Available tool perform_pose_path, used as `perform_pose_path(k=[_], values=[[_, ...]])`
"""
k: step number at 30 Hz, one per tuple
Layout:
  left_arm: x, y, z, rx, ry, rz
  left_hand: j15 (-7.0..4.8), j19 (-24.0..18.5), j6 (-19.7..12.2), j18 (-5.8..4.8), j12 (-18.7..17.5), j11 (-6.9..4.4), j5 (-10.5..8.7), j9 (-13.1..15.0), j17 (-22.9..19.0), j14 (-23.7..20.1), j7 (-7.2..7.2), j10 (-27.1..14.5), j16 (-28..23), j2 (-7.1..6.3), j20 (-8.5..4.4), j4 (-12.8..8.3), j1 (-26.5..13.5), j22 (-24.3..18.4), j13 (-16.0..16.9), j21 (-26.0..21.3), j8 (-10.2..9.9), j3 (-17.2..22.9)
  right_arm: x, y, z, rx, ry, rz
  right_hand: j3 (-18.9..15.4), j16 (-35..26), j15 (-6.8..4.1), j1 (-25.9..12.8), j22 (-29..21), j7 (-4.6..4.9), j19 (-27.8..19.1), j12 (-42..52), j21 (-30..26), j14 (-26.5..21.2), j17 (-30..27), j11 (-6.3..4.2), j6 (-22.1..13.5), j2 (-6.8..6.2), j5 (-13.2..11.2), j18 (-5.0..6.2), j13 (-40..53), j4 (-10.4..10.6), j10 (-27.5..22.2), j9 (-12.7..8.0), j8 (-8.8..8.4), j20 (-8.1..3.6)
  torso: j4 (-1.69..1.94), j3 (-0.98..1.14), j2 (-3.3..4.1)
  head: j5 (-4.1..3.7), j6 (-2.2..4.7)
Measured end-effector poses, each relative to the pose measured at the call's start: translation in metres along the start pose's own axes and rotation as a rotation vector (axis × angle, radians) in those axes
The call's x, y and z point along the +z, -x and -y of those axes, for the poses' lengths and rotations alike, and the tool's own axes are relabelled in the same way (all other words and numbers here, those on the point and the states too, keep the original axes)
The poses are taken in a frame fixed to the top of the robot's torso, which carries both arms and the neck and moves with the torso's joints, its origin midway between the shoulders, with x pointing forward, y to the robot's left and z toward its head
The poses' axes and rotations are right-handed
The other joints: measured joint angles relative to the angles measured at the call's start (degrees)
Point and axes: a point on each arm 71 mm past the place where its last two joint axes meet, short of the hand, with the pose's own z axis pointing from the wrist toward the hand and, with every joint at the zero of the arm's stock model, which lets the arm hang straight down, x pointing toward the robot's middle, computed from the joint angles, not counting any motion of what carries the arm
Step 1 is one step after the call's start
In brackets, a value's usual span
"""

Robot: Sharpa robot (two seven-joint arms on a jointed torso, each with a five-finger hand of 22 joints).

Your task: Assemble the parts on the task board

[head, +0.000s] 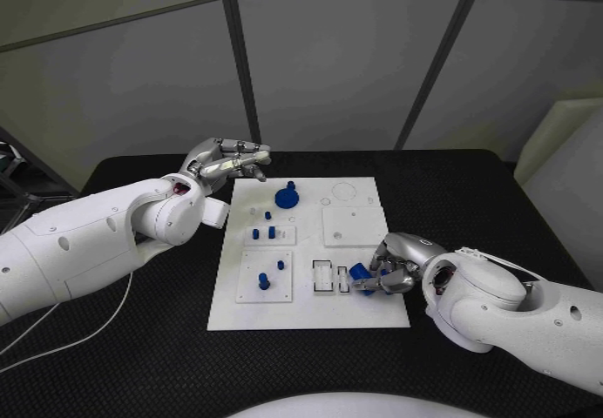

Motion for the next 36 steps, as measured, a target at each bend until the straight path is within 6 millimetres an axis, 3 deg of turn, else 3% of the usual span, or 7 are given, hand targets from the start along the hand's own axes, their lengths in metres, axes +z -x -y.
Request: perform_pose_path(k=[9, 13, 16, 21, 36], values=[[0.000, 0.000, 0.000, 0.000, 0.000, 0.000, 0.00, 0.0, 0.0, 0.00, 0.0, 0.00, 0.00, 0.0, 0.0, 0.0, 0.00, 0.0, 0.0, 0.00, 0.00, 0.0, 0.0, 0.0, 0.0, 0.0, 0.0, 0.0, 0.002, -0.003, -0.005, 0.004, 0.011, 0.010, 0.0, 0.4, -0.21, 0.0, 0.0, -0.08, 0.0, 0.7, 0.1, 0.2, 0.5, 0.00, 0.1, 0.77, 0.7, 0.00, 1.1, 0.0, 0.0, 1.2, 0.11, 0.00, 0.01, -0.03, -0.05, 0.16, 0.02], [0.000, 0.001, 0.000, 0.000, 0.001, 0.000, 0.00, 0.0, 0.0, -0.01, 0.0, 0.00, 0.00, 0.0, 0.0, 0.0, 0.00, 0.0, 0.0, 0.00, 0.00, 0.0, 0.0, 0.0, 0.0, 0.0, 0.0, 0.0, -0.001, -0.004, -0.004, 0.021, 0.012, 0.021, 0.0, 0.8, -0.34, 0.1, 0.0, -0.64, 0.0, 1.1, 0.5, 0.1, 1.1, 0.00, 0.0, 1.32, 1.0, -0.05, 1.7, 0.0, 0.0, 1.7, -0.13, 0.00, 0.00, -0.02, -0.07, 0.36, 0.08], [-0.001, 0.001, 0.000, 0.001, 0.002, 0.001, 0.00, 0.2, 0.0, 0.00, 0.0, 0.00, 0.00, 0.0, 0.0, 0.0, 0.00, 0.0, 0.0, 0.00, 0.18, 0.0, 0.0, -0.1, 0.0, 0.0, 0.0, 0.0, -0.006, -0.004, -0.005, 0.047, 0.019, 0.038, 0.0, 1.1, -0.42, 0.5, 0.0, -0.72, 0.0, 1.5, 0.7, 0.0, 1.6, -0.23, 0.3, 1.67, 1.2, -0.92, 2.2, 0.0, 0.2, 2.4, 0.29, -0.01, -0.07, 0.00, -0.07, 0.46, 0.12], [0.000, 0.001, -0.001, 0.000, 0.002, 0.001, 0.00, 0.2, 0.0, 0.00, 0.0, 0.00, 0.00, -0.1, 0.0, 0.0, 0.00, 0.0, 0.0, 0.00, 0.21, 0.0, 0.0, -0.1, 0.0, 0.0, 0.0, 0.0, -0.014, 0.001, -0.012, 0.101, 0.047, 0.075, 0.0, 1.5, -0.61, 0.5, 0.0, -1.11, 0.0, 1.8, 0.9, 0.2, 2.3, -0.32, 0.7, 1.74, 4.7, -0.91, 2.7, 0.0, 0.3, 3.7, 0.30, -0.43, -0.08, -0.01, -0.11, 0.33, 0.31], [0.000, 0.000, -0.002, -0.001, 0.004, -0.002, 0.00, 0.2, 0.0, 0.00, 0.0, 0.00, 0.00, 0.0, 0.0, 0.0, 0.00, 0.0, 0.0, 0.00, 0.21, 0.0, 0.0, -0.1, 0.0, 0.0, 0.0, 0.0, -0.008, -0.004, -0.042, 0.181, 0.106, 0.075, 0.0, 1.5, -0.61, -1.2, 0.0, -1.11, 0.0, 1.8, 0.9, 0.2, 2.2, -0.53, 0.7, 2.31, 5.0, -0.90, 2.8, 0.0, 0.5, 5.3, 0.29, -0.43, 0.03, -0.07, -0.03, 0.87, 0.48]])
